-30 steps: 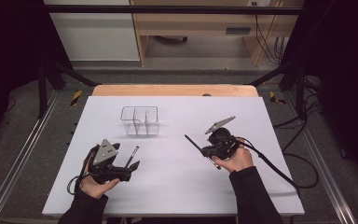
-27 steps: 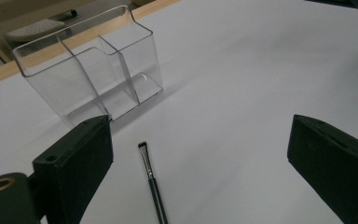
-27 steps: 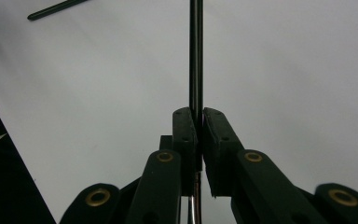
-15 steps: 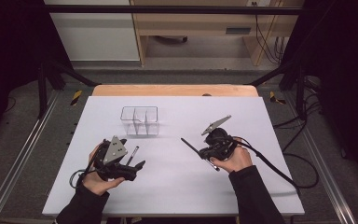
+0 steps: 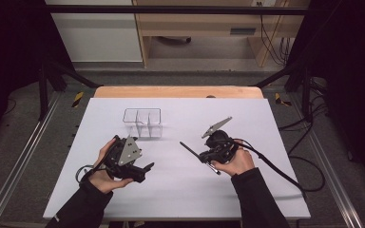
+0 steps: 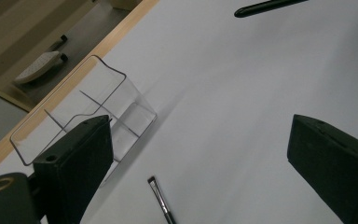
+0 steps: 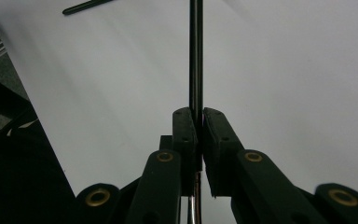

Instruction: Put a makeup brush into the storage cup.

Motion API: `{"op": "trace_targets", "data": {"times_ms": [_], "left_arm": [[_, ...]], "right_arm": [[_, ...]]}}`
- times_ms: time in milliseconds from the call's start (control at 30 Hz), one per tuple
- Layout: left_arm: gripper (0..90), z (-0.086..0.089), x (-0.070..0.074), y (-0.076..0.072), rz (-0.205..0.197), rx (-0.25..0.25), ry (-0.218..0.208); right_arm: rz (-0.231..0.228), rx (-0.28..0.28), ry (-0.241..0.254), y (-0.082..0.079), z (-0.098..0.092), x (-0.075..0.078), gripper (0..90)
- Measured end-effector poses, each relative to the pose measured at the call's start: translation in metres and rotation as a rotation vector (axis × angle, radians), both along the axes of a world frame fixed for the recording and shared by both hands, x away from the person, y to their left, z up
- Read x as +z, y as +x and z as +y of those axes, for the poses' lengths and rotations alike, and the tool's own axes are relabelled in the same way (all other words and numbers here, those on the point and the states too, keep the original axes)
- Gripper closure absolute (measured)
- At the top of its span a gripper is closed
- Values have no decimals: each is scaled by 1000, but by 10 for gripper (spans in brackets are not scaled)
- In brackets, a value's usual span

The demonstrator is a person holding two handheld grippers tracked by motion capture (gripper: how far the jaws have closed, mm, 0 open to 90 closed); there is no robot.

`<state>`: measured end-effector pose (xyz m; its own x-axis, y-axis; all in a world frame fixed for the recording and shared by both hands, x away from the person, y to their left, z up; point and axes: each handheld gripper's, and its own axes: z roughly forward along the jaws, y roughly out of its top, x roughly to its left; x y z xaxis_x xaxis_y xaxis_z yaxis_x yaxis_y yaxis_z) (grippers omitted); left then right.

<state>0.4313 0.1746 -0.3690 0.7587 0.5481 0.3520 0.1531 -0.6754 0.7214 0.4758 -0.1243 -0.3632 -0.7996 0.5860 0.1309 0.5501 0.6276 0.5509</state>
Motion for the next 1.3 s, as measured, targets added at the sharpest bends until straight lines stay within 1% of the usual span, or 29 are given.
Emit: {"op": "trace_targets", "data": {"times_ms": [200, 233, 433, 700, 867, 933, 1100, 1133, 1200, 1300], "left_arm": [[63, -10, 0, 0, -21, -30, 49], [64, -12, 1, 1, -25, -36, 63], [66, -22, 3, 0, -36, -70, 90], [87, -33, 3, -2, -57, -123, 155], [94, -39, 4, -3, -65, -150, 187], [101, -43, 5, -3, -68, -166, 192], [107, -51, 6, -5, -74, -198, 226], [108, -52, 6, -5, -75, -203, 225], [111, -54, 6, -6, -73, -212, 230], [115, -57, 5, -6, -72, -226, 252]], "right_arm": [[1, 12, 8, 0, 2, 1, 842], [3, 13, 6, 0, 3, 1, 842], [7, 26, 11, 0, 7, 1, 842], [18, 49, 15, -1, 13, 1, 842], [29, 58, 18, 0, 15, 0, 842], [34, 60, 19, 0, 16, -1, 842], [42, 71, 15, 0, 18, -3, 842], [44, 74, 16, 0, 18, -3, 842], [50, 77, 18, 0, 19, -4, 842], [55, 84, 21, 0, 21, -5, 842]]}}
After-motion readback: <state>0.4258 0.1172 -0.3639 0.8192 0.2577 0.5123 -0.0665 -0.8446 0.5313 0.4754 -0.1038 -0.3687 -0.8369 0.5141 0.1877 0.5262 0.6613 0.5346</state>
